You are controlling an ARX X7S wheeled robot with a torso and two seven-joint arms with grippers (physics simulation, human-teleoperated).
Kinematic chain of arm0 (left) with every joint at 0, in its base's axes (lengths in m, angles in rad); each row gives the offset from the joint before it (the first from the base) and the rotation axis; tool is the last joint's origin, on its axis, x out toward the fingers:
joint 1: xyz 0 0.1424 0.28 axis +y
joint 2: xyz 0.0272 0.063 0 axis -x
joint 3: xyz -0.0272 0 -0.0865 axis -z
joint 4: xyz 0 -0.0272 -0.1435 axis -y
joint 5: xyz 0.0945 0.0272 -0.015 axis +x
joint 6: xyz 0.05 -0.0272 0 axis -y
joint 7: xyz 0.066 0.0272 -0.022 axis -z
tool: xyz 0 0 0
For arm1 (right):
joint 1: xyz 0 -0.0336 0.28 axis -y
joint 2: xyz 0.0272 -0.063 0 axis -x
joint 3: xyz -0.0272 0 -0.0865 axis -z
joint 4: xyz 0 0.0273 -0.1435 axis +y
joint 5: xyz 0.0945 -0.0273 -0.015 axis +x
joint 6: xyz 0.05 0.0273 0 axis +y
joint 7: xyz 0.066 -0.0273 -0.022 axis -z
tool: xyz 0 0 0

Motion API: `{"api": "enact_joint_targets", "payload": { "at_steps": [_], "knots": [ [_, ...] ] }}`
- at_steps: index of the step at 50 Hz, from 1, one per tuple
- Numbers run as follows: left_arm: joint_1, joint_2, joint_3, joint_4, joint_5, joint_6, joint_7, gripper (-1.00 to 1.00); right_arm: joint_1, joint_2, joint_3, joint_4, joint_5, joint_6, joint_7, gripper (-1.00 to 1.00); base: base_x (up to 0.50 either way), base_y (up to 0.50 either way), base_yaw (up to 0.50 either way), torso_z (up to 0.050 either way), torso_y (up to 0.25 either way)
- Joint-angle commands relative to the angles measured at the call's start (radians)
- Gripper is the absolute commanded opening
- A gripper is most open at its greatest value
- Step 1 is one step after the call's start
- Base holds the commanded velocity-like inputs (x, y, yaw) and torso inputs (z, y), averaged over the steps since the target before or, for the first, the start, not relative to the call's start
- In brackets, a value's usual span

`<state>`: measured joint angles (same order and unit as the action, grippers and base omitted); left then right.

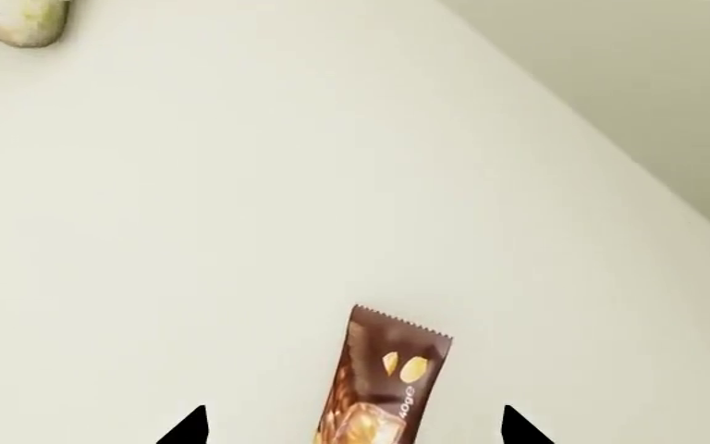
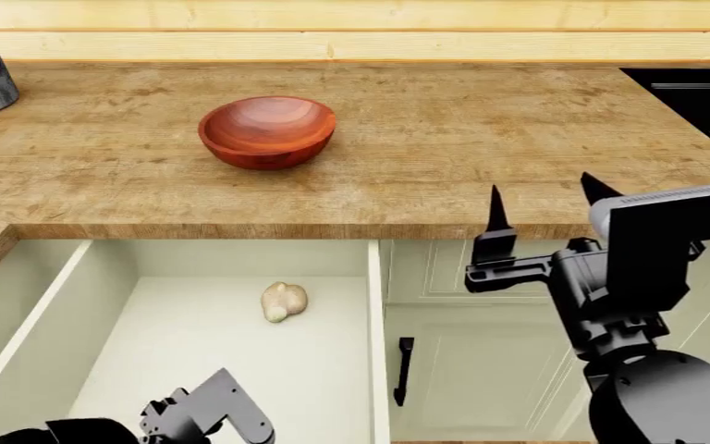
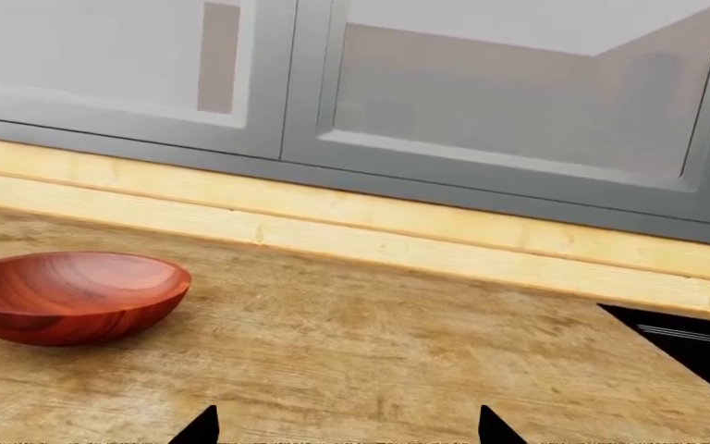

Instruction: Place the bar in the bowl and close the drawer.

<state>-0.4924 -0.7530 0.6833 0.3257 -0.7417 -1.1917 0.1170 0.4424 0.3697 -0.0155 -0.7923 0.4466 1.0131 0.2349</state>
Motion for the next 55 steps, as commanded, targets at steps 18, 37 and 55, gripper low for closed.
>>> {"api": "enact_joint_targets", "payload": {
  "at_steps": [18,37,55],
  "knots": [
    [0.075,0.055,0.046,-0.168,0.097,0.118,0.062,1.00,-0.016,-0.015,0.002,0.032,-0.021,-0.021,-0.019,1.00,0.00,0.00,0.00,0.000,0.000],
    [0.077,0.054,0.039,-0.179,0.094,0.129,0.057,-1.00,-0.021,-0.013,-0.007,0.046,-0.021,-0.039,-0.016,1.00,0.00,0.00,0.00,0.000,0.000],
    [0.042,0.017,-0.024,-0.052,0.064,0.107,0.008,-1.00,-0.021,-0.010,-0.007,0.045,-0.013,-0.041,-0.009,1.00,0.00,0.00,0.00,0.000,0.000]
  ]
}}
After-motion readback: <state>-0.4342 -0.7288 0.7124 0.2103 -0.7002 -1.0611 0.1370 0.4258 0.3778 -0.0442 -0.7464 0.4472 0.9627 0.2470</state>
